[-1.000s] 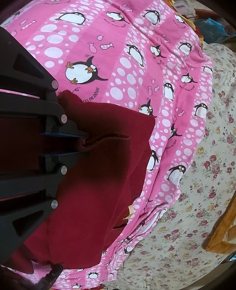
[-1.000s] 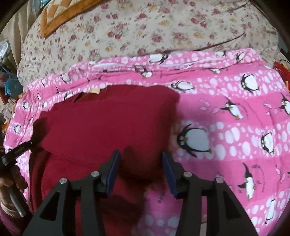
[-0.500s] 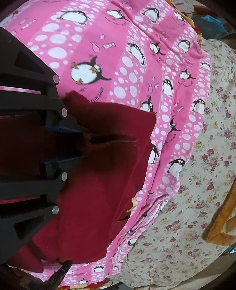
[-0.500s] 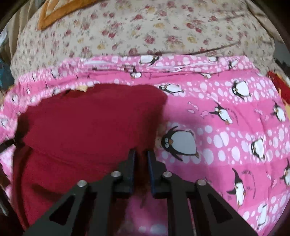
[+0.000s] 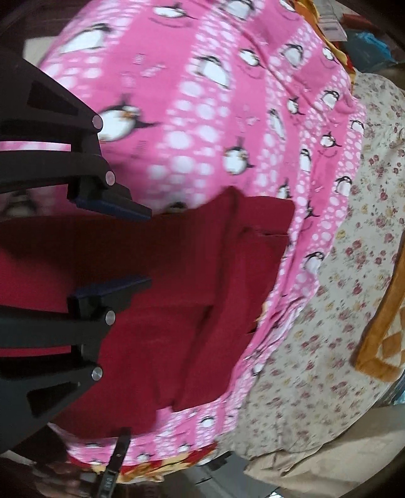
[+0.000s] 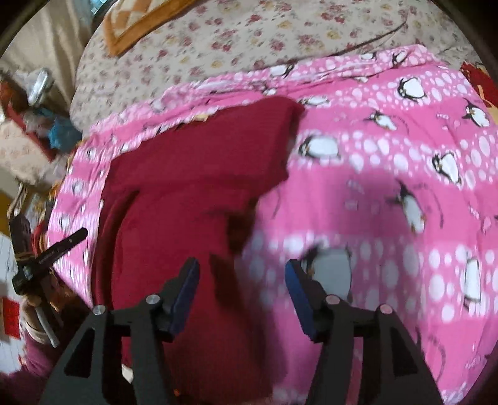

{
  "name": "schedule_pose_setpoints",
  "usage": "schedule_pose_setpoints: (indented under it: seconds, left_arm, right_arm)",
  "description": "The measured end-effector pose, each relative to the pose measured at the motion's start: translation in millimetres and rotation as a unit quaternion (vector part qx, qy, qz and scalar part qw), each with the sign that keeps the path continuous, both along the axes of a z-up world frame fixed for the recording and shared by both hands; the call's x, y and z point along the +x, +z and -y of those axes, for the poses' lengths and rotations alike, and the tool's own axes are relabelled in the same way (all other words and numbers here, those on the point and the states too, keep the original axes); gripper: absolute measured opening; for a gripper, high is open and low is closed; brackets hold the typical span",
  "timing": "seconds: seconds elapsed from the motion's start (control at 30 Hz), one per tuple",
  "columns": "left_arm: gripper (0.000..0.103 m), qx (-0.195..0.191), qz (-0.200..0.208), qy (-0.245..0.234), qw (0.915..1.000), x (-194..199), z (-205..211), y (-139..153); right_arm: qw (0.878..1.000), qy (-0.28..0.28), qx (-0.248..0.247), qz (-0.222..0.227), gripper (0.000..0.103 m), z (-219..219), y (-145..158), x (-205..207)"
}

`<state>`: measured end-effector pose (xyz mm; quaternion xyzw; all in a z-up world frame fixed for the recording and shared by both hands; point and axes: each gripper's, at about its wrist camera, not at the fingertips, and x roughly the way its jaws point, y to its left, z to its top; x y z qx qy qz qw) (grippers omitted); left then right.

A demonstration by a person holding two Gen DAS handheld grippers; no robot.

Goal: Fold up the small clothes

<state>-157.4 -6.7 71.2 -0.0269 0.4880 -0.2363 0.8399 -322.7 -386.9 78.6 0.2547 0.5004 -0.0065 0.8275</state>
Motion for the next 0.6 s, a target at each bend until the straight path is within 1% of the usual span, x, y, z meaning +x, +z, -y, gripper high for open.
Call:
schedule_pose_setpoints:
  seconds: [0.07, 0.2, 0.27, 0.3, 0.33, 0.37, 0.4, 0.5, 0.6]
  left_arm:
    - [0.016, 0.005, -0.011, -0.007, 0.9999, -17, -5, -4]
    - [0.017, 0.005, -0.027, -0.013, 0.9995, -42, -16, -13]
    - [0.016, 0.005, -0.036, -0.016, 0.9992, -51, -19, -18]
    - [0.016, 0.005, -0.039, -0.017, 0.9991, -53, -20, -19]
    - [0.016, 0.006, -0.043, -0.017, 0.9989, -55, -21, -21]
    - [0.016, 0.006, -0.048, -0.017, 0.9987, -58, -23, -23]
    - [0.016, 0.002, -0.05, -0.018, 0.9986, -62, -24, -23]
    - [0.016, 0.003, -0.05, -0.02, 0.9985, -76, -30, -24]
    - [0.017, -0.001, -0.057, -0.022, 0.9982, -87, -34, -27]
  right_arm:
    - [1.0, 0.018, -0.007, -0.005, 0.063, -10, -3, -10]
    - [0.999, 0.035, -0.002, -0.012, 0.063, -22, -16, -26]
    - [0.999, 0.037, -0.004, -0.008, 0.061, -26, -25, -34]
    - [0.999, 0.046, -0.015, -0.01, 0.044, -31, -29, -37]
    - [0.998, 0.056, -0.029, -0.011, 0.013, -35, -29, -39]
    - [0.997, 0.064, -0.033, -0.007, 0.009, -39, -27, -41]
    - [0.997, 0.066, -0.033, 0.005, 0.008, -42, -21, -48]
    - [0.995, 0.083, -0.056, 0.019, 0.008, -48, -1, -67]
    - [0.995, 0.088, -0.035, 0.016, 0.007, -47, 3, -83]
